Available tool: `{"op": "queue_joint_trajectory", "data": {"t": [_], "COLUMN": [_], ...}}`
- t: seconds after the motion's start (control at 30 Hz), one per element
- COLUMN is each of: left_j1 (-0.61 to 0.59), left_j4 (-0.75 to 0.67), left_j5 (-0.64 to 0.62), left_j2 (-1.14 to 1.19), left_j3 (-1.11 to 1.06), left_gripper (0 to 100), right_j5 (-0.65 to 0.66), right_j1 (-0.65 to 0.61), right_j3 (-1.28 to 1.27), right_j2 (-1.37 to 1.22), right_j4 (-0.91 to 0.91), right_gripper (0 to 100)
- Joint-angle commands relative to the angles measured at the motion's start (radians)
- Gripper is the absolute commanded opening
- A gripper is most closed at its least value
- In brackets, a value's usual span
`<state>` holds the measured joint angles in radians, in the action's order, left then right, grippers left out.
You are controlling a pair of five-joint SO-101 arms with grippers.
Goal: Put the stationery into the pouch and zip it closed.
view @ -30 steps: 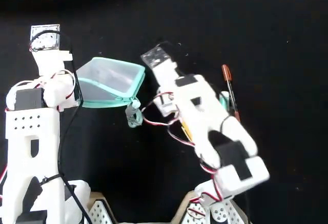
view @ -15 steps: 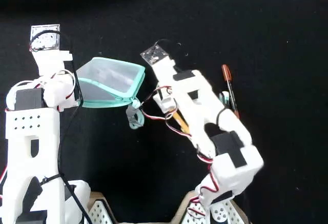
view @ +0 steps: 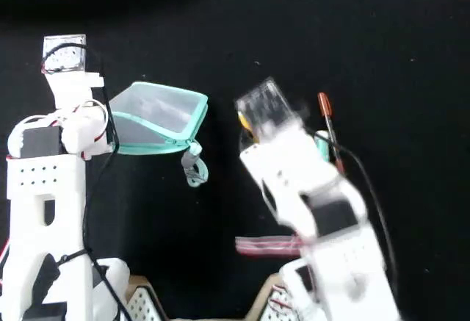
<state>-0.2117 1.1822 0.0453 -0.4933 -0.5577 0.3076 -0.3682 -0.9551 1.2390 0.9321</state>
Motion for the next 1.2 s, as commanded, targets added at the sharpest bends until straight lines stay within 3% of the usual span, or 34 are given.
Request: {"op": "queue_joint_trajectory", "data": {"t": [0.0, 0.2, 0.5, 0.73, 0.87, 1.17], "left_j1": [-0.030, -0.030, -0.030, -0.025, 0.041, 0.090], "left_j4": [-0.002, -0.002, -0.003, 0.002, 0.002, 0.002], "left_j5": [0.000, 0.000, -0.002, -0.002, -0.002, -0.002], "left_j2": [0.031, 0.031, 0.031, 0.031, 0.031, 0.031], "left_j3": [-0.064, -0.064, -0.064, -0.064, -0.085, -0.099], "left_gripper": [3, 3, 3, 3, 3, 3], "right_j5": [-0.002, -0.002, 0.008, 0.008, 0.009, 0.296], "right_j1": [-0.112, -0.341, -0.612, -0.641, -0.641, -0.638], "right_j3": [0.001, -0.004, -0.071, -0.074, -0.105, -0.335], "right_j2": [0.283, 0.447, 0.317, 0.133, 0.038, -0.028], "right_j4": [0.012, -0.146, -0.545, -0.816, -0.916, -1.129], "right_gripper": [1.2, 1.2, 1.2, 1.2, 1.2, 1.2]}}
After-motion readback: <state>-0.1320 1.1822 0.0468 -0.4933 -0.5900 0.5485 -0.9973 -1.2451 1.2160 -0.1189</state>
